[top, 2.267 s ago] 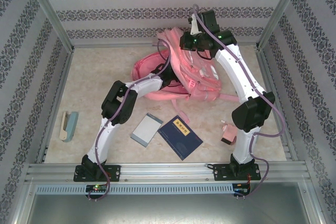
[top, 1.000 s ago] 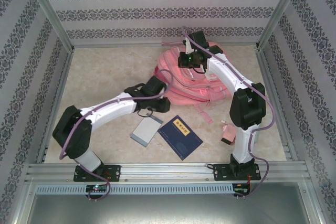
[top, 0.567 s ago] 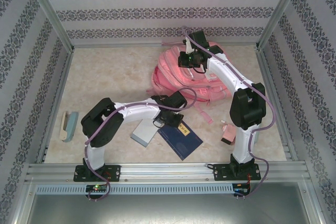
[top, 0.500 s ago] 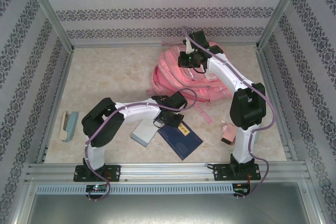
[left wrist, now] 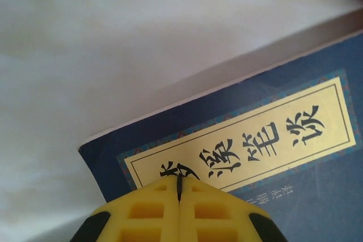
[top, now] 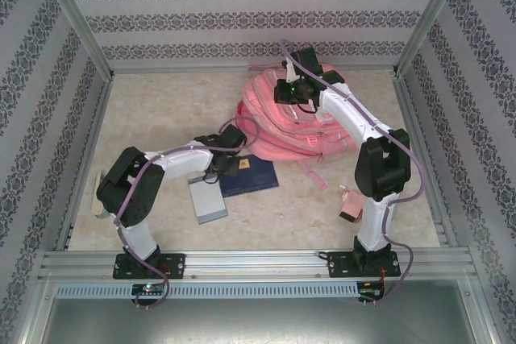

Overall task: Pack the student bag
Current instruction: Move the book to the center of the table, then close the student bag at the top-center of the table, then rotate the book at the center of the table.

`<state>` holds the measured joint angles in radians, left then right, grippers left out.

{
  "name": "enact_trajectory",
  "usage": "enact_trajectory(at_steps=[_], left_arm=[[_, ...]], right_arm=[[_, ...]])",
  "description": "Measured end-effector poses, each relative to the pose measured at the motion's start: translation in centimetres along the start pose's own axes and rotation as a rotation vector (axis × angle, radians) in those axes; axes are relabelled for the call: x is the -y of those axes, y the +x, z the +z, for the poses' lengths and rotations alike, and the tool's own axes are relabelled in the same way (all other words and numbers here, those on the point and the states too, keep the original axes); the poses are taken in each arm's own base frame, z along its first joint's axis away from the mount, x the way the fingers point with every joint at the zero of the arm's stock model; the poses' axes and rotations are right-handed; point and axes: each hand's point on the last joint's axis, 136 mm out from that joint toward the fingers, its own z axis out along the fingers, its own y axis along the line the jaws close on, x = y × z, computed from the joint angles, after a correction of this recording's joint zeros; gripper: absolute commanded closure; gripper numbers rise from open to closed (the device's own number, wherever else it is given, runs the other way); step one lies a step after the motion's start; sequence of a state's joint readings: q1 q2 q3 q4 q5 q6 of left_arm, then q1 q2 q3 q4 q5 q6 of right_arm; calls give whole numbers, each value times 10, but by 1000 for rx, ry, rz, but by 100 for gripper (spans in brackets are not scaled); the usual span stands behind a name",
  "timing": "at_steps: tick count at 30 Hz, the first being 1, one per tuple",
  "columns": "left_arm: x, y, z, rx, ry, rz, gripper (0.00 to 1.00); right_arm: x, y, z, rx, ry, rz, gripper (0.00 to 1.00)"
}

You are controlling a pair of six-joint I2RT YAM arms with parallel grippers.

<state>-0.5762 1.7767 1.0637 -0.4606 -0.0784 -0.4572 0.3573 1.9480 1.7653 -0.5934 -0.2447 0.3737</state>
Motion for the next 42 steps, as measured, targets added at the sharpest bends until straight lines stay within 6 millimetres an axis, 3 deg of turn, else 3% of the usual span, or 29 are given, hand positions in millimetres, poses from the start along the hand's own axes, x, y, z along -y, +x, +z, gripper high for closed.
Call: enact_trajectory(at_steps=[6, 11, 12, 13, 17, 20, 26, 28, 31, 36, 38, 42], left_arm=[[-57, -17, 5, 9, -75, -134, 100], [-96, -15, 4, -3, -150, -222, 100], [-101, -15, 4, -6, -154, -238, 98], [-104, -15, 3, -9, -156, -249, 97], [-107, -12, -2, -26, -139, -276, 83], [-103, -10, -14, -28, -109, -294, 80], [-92, -13, -56, 51, -1, -399, 80], [-90, -4, -63, 55, 30, -455, 80], [-89, 24, -57, 2, 49, -543, 82], [-89, 75, -35, -132, 34, -656, 83], [-88, 79, -30, -150, 29, -682, 85], [-85, 66, -24, -143, 31, -704, 88]], right_arm=[[0, 0, 0, 0, 1, 5, 100], [1, 0, -1, 2, 5, 5, 100], [1, 0, -1, 2, 5, 5, 92], [1, 0, -1, 3, 7, 5, 82], [-2, 1, -2, 6, 16, -4, 72], [-8, 1, -9, 17, 29, -31, 65], [-40, 7, -29, 48, 7, -114, 72], [-57, 15, -29, 39, -19, -151, 74], [-79, 34, -21, 4, -55, -203, 75], [-106, 80, 17, -112, -100, -255, 77], [-111, 100, 37, -165, -105, -270, 79], [-114, 138, 70, -268, -110, -276, 79]])
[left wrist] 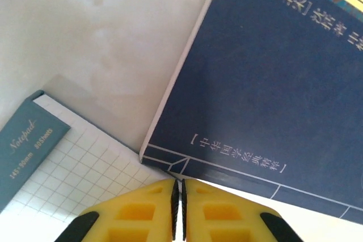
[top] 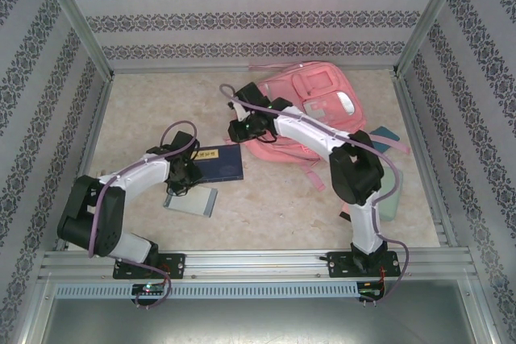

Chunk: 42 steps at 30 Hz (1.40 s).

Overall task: Pack the student bag
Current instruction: Rotate the book at the center of the table.

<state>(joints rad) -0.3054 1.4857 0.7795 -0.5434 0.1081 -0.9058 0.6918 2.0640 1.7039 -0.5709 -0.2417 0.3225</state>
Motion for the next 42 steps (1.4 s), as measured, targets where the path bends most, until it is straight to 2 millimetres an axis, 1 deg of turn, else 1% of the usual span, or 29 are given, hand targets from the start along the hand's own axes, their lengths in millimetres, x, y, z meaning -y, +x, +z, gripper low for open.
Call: enact_trajectory(at_steps=[4, 7, 9, 11, 15, 17, 19, 22, 25, 28, 30, 33, 36, 39, 41, 42], left_arm=[[15, -15, 4, 18, -1, 0, 90], [21, -27, 7, 35, -13, 2, 90], [22, -36, 8, 47, -22, 0, 90], [19, -46, 9, 58, -30, -7, 91], [6, -74, 8, 96, -54, -36, 91], [-2, -85, 7, 115, -70, -44, 90], [-11, -92, 6, 131, -91, -44, 90], [-18, -96, 4, 148, -122, -18, 90], [-26, -94, 1, 147, -154, 3, 88], [-32, -84, -5, 134, -152, 10, 83], [-30, -76, -12, 131, -113, 8, 79], [-19, -65, -23, 124, -15, -1, 77], [-3, -63, -26, 116, 67, -3, 78], [7, -63, -21, 99, 104, -4, 78], [13, -66, -13, 81, 112, -7, 80], [16, -67, -9, 72, 114, -9, 81]], right_arm=[[-2, 20, 27, -70, -8, 9, 79], [1, 28, 39, -101, -4, 16, 80], [3, 34, 46, -117, -3, 24, 80], [7, 41, 50, -135, 2, 29, 80], [8, 57, 56, -169, 6, 37, 80], [5, 65, 60, -183, 1, 45, 80], [-4, 73, 64, -197, -14, 46, 80], [-26, 79, 69, -206, -54, 41, 80], [-47, 88, 72, -225, -90, 24, 80], [-62, 86, 72, -221, -115, 10, 79], [-65, 77, 69, -202, -124, 5, 79], [-57, 58, 64, -161, -113, 11, 79], [-35, 36, 56, -117, -82, 36, 80], [-5, 19, 50, -81, -34, 58, 80], [16, 14, 48, -75, 0, 75, 81], [23, 13, 48, -75, 10, 80, 81]])
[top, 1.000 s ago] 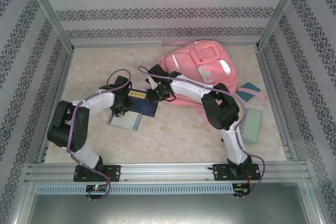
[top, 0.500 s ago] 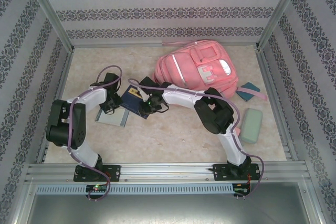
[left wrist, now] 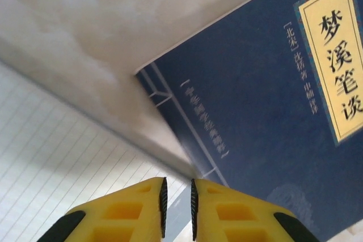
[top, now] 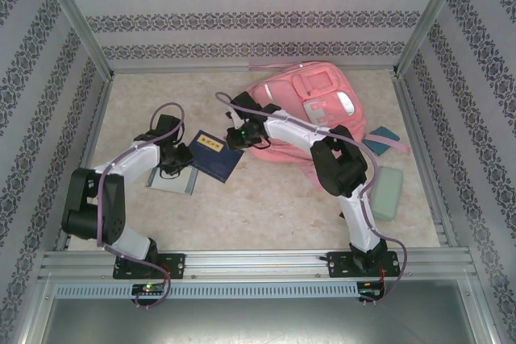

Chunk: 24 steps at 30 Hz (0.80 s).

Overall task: Pack the student bag
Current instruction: Rotate the book at the center of the table.

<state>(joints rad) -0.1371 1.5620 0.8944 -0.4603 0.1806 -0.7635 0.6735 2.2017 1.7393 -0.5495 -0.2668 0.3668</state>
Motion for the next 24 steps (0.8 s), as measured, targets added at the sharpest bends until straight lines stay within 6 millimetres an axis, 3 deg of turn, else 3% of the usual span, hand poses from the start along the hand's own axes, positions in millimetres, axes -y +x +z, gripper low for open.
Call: enact_trajectory(at_steps=[3, 6, 12, 18, 24], left_arm=[[5, -7, 18, -20, -10, -9, 84], [16, -18, 27, -20, -4, -14, 85], [35, -43, 40, 5, 4, -13, 85], [58, -76, 53, 47, 6, 17, 85], [63, -81, 53, 48, 7, 43, 81]], right_arm=[[13, 1, 4, -10, 20, 11, 81], [10, 5, 8, -17, 19, 3, 81], [-5, 34, 25, -80, 23, -29, 81], [-29, 43, 31, -87, -3, -51, 81], [-41, 48, 34, -92, -16, -60, 80]])
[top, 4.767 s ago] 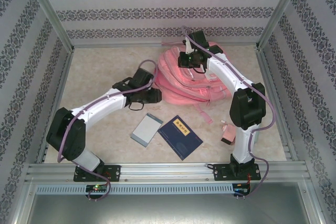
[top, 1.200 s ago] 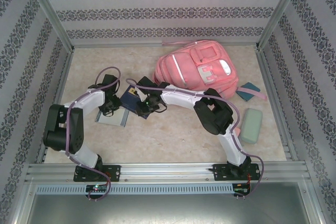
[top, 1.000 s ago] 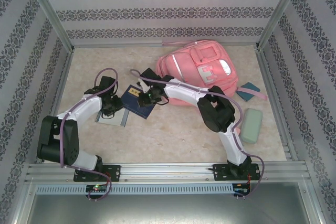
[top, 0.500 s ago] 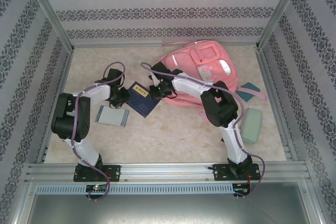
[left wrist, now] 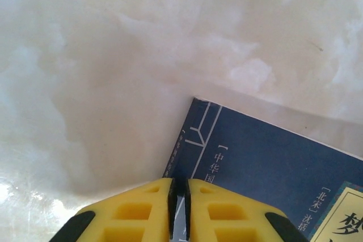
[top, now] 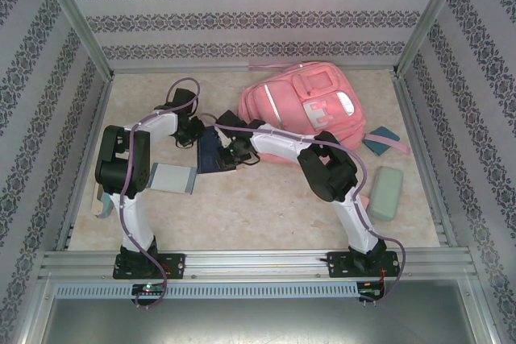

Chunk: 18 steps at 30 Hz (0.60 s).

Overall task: Pack the student bag
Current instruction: Rotate the book at the center of the table, then pick up the book at the center of the table.

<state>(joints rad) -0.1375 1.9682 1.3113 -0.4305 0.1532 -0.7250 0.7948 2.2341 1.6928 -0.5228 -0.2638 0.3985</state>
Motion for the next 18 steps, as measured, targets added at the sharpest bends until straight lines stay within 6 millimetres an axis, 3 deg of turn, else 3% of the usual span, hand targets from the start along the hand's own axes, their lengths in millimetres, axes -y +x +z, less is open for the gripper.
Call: enact_trajectory(at_steps=[4, 7, 11, 18], left_arm=[[-8, 10, -9, -9, -6, 13, 76], [-19, 26, -22, -22, -10, 12, 69], [-27, 41, -40, -23, 6, 13, 65], [-40, 68, -33, -79, 24, 1, 61]], right_arm=[[7, -3, -4, 1, 7, 20, 75], [20, -10, -10, 12, 21, 56, 65], [41, -20, -19, 36, 39, 102, 64], [47, -24, -24, 38, 44, 116, 62]])
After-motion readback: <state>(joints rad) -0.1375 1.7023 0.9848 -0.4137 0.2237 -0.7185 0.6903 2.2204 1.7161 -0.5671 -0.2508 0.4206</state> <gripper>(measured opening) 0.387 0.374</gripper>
